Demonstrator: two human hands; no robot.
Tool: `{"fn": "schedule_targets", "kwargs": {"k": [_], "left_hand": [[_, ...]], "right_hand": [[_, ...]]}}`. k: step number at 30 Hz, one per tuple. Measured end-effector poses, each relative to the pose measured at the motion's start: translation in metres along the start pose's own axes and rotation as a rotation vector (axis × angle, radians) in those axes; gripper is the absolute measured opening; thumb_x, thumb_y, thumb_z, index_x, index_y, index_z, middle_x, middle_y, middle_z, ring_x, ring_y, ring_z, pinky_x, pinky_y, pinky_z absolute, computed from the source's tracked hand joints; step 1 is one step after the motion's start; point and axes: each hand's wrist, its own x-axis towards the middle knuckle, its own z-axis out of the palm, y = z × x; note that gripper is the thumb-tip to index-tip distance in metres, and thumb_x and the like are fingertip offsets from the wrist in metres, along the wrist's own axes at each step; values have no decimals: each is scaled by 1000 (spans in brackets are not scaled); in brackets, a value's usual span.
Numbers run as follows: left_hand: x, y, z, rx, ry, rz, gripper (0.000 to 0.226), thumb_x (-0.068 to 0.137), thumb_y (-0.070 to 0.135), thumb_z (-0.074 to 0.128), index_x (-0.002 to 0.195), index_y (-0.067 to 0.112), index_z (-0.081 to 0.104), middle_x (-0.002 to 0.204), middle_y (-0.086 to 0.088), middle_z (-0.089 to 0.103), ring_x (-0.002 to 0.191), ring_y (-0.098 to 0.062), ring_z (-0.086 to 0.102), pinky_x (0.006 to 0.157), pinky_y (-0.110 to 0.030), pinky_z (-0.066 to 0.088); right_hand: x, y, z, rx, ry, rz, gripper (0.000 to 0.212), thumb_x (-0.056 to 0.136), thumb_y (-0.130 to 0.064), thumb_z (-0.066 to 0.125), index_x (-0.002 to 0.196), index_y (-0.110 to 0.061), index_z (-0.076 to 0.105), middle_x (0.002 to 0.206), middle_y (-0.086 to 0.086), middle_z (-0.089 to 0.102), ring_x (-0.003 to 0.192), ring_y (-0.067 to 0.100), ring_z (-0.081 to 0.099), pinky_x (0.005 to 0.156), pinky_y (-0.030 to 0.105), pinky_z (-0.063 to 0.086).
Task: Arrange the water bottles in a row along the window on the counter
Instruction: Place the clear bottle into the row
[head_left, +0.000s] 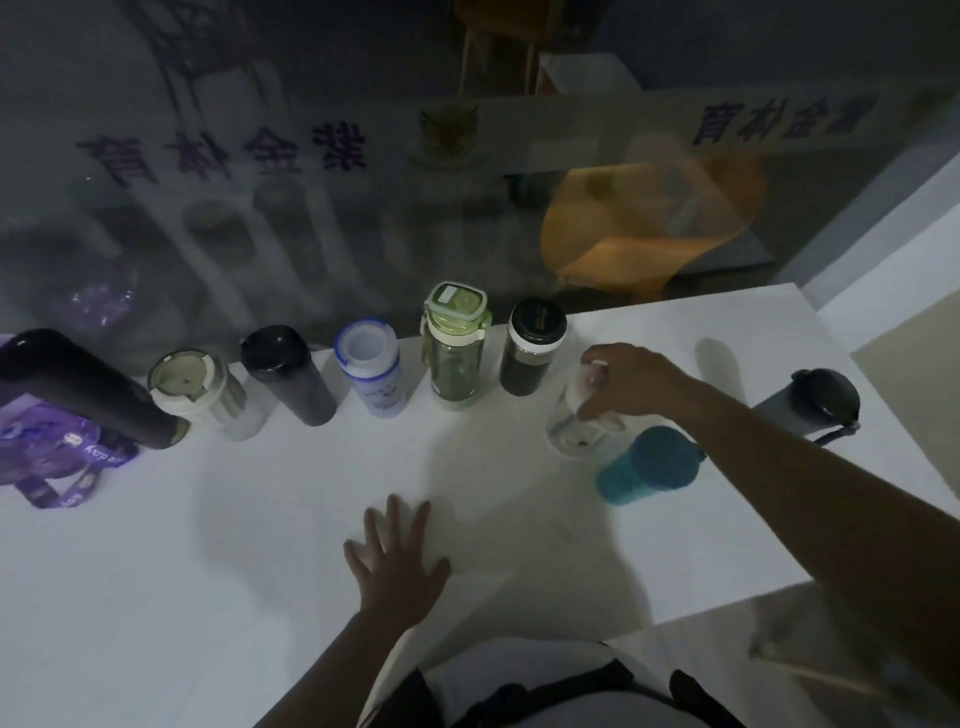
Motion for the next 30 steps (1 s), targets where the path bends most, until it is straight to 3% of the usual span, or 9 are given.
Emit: {"fn": "schedule_targets", "kwargs": {"k": [6, 12, 17, 23, 27, 30], "left_hand": [[-2, 19, -3, -86, 43, -87, 75, 92, 59, 40, 150, 49, -8, 162, -1, -19, 148, -32, -18, 115, -65, 2], [-1, 46, -3, -193, 65, -220, 76, 91, 49, 48, 150, 49, -1, 163, 1, -16, 149, -31, -15, 116, -64, 6], [-4, 70, 4, -228, 37, -315, 82, 92, 51, 48, 151, 44, -8, 162, 0, -21, 149, -30, -17, 117, -62, 5], [-9, 91, 11, -238, 18, -362, 84, 90, 49, 51, 151, 42, -7, 162, -2, -20, 149, -31, -15, 116, -61, 10], [-12, 100, 10, -231, 0, -369, 86, 90, 48, 54, 152, 40, -6, 162, -4, -18, 149, -32, -14, 116, -60, 13], [-14, 107, 7, -202, -6, -364, 85, 89, 49, 54, 153, 38, -1, 163, -4, -15, 149, -32, -12, 117, -60, 9]], "right_hand": [[67, 35, -29, -46, 117, 4, 88, 65, -42, 84, 140, -24, 42, 138, 6, 52, 124, 33, 50, 104, 46, 42], [104, 47, -33, -100, 96, -121, 83, 64, -40, 84, 136, -25, 47, 135, 7, 53, 123, 33, 51, 98, 46, 45], [116, 53, -24, -166, 72, -157, 87, 67, -41, 83, 141, -25, 41, 142, 8, 47, 126, 35, 49, 99, 46, 44], [122, 56, -22, -175, 84, -212, 91, 63, -47, 85, 140, -22, 43, 139, 7, 52, 126, 33, 49, 99, 45, 45], [120, 59, -25, -199, 78, -216, 97, 65, -55, 81, 144, -24, 34, 146, 10, 41, 132, 36, 42, 101, 49, 44], [101, 62, -31, -84, 186, -235, 91, 72, -56, 75, 146, -28, 31, 151, 8, 31, 136, 36, 35, 103, 50, 42]]}}
